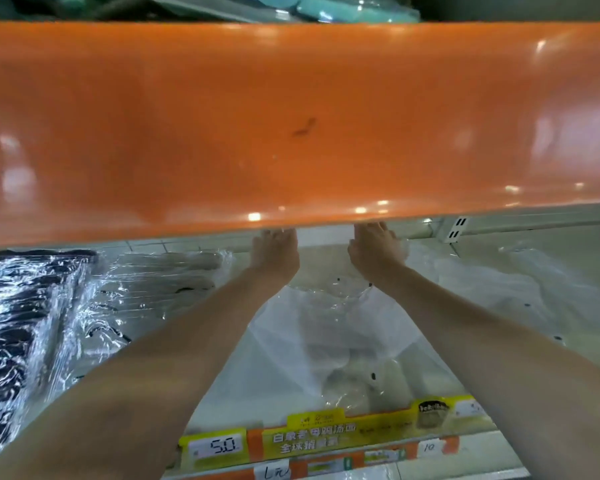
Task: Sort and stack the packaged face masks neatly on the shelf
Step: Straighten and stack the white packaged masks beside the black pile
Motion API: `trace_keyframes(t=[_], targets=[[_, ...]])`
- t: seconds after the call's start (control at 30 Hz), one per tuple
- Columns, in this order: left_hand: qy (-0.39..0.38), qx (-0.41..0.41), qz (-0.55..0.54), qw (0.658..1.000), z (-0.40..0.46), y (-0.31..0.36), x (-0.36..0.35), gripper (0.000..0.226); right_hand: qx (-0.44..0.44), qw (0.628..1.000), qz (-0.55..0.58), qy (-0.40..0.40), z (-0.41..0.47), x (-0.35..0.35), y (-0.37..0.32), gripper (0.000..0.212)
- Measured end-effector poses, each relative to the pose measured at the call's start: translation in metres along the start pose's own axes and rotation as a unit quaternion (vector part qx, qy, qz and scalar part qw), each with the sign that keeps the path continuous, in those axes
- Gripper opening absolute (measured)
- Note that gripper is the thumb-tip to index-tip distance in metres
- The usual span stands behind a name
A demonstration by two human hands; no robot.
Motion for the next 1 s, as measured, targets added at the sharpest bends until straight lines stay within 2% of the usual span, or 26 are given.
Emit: trace_keyframes(t=[0.13,0.23,0.3,0.37,0.47,0.53,0.77,0.83,0.9,1.0], targets=[[0.038,0.006,0.003,0.999,0.008,0.003,-0.003,0.025,0.021,0.998,-0.056,0.0,0.004,0.0,-0.01,0.01],[0.04,0.007,-0.043,0.998,0.015,0.006,-0.007,0.021,0.032,0.996,-0.084,0.006,0.007,-0.003,-0.009,0.022],[0.047,0.012,-0.05,0.998,0.017,0.006,-0.008,0.014,0.032,0.993,-0.11,0.006,0.011,-0.008,-0.007,0.013],[0.059,0.009,-0.029,0.998,0.016,0.008,-0.008,0.011,0.039,0.989,-0.141,0.007,0.013,-0.012,-0.007,0.019],[0.063,0.007,0.066,0.996,0.012,0.016,-0.013,0.017,0.043,0.987,-0.153,0.004,0.01,-0.022,-0.002,0.016],[0.064,0.0,0.094,0.994,0.007,0.017,-0.02,0.019,0.051,0.988,-0.147,0.009,0.006,-0.028,0.001,0.013],[0.084,-0.084,0.081,0.99,-0.034,0.024,-0.041,0.014,0.108,0.988,-0.088,0.06,-0.028,-0.049,0.01,0.005],[0.1,-0.094,0.067,0.988,-0.051,0.024,-0.044,0.006,0.122,0.988,-0.06,0.069,-0.042,-0.053,0.011,0.006],[0.132,-0.11,0.055,0.984,-0.065,0.024,-0.048,0.008,0.131,0.987,-0.04,0.079,-0.057,-0.057,0.01,0.01],[0.139,-0.135,0.032,0.981,-0.084,0.024,-0.057,0.006,0.136,0.989,-0.021,0.059,-0.073,-0.065,0.008,0.007]])
Point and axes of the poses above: each hand's wrist, its own z-axis towards the middle knuckle, its own x-axis out of the back of the hand, y = z × x, the point moved 7 cm from there along z, towards the middle knuckle, and after that the axes turned 15 degrees about -y, right-handed, at the moved point
